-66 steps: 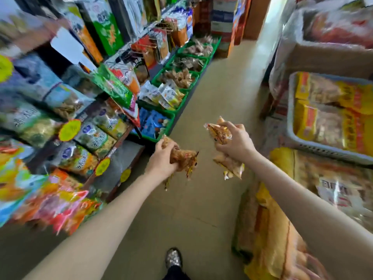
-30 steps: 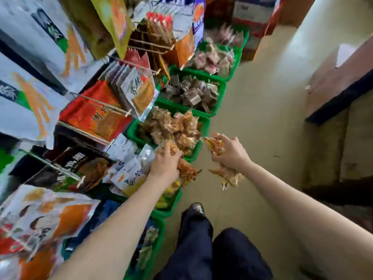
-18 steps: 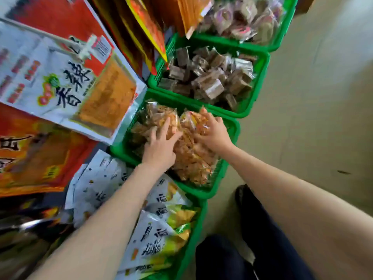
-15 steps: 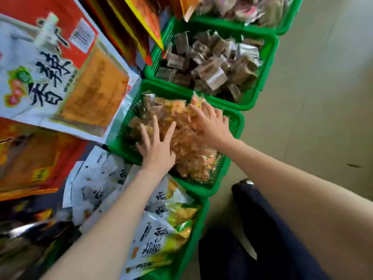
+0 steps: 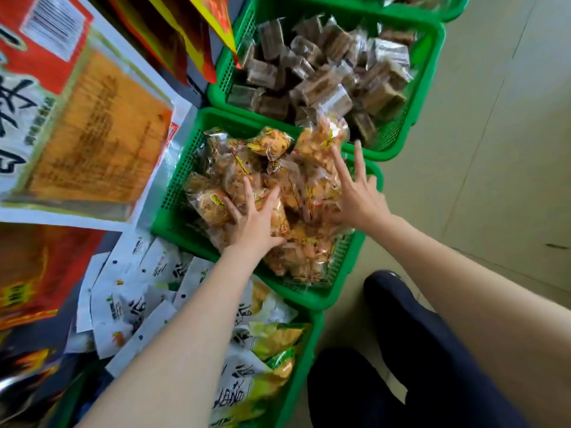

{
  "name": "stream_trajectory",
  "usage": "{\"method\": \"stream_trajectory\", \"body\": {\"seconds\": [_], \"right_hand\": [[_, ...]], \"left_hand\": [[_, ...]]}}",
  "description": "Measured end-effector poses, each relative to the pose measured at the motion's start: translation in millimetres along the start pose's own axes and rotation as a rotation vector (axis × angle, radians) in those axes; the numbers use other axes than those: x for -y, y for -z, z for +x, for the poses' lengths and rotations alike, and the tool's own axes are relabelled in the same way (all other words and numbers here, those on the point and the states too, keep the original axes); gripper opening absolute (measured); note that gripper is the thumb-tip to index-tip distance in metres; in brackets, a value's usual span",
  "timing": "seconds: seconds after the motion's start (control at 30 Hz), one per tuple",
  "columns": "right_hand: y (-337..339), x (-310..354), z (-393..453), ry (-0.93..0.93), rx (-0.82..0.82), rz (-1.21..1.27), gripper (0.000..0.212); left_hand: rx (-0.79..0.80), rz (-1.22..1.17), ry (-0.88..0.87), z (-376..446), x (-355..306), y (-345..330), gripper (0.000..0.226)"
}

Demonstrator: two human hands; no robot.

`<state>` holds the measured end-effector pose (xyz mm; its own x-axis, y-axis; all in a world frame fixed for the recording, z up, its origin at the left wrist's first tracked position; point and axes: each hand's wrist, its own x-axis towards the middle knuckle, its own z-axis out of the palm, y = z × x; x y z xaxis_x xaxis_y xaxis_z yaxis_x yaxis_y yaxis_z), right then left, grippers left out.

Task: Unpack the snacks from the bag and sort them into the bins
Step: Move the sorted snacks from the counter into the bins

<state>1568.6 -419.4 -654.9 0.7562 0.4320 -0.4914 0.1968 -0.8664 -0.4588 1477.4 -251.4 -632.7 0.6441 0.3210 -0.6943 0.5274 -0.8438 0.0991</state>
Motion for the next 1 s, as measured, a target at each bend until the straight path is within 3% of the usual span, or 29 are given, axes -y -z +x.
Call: {"method": "stream_trajectory", "body": {"seconds": [0.1,0.23,0.37,0.43,0.63,0.87,1.0], "right_hand": [[17,11,24,0.114,0.026,-0.165,0.105],[25,49,44,0.407,0.283,-0.51,0.109],[7,58,35,0.356,0.44,-0.643,0.125],[14,54,19,0.342,0.469,-0.631,0.12],[71,42,-58,0.171,0.332,-0.364,0.09],[212,17,-248,-0.131,0.06,-0.119,0.064],[271,-1,-401,-0.333,-0.082,-0.05,0.057]], "left_hand": [[-0.047,0.031,0.082,6,16,3,0.106],[-0.079,0.06,0.192,9,28,9,0.109],[-0.027,-0.006,0.148,5,33,16,0.115],[0.02,-0.046,0.072,-11,37,13,0.118],[-0.087,-0.137,0.09,-96,-1,26,0.082],[-0.123,0.028,-0.328,-249,-96,103,0.052],[-0.135,0.242,-0.614,-361,-146,100,0.047]]}}
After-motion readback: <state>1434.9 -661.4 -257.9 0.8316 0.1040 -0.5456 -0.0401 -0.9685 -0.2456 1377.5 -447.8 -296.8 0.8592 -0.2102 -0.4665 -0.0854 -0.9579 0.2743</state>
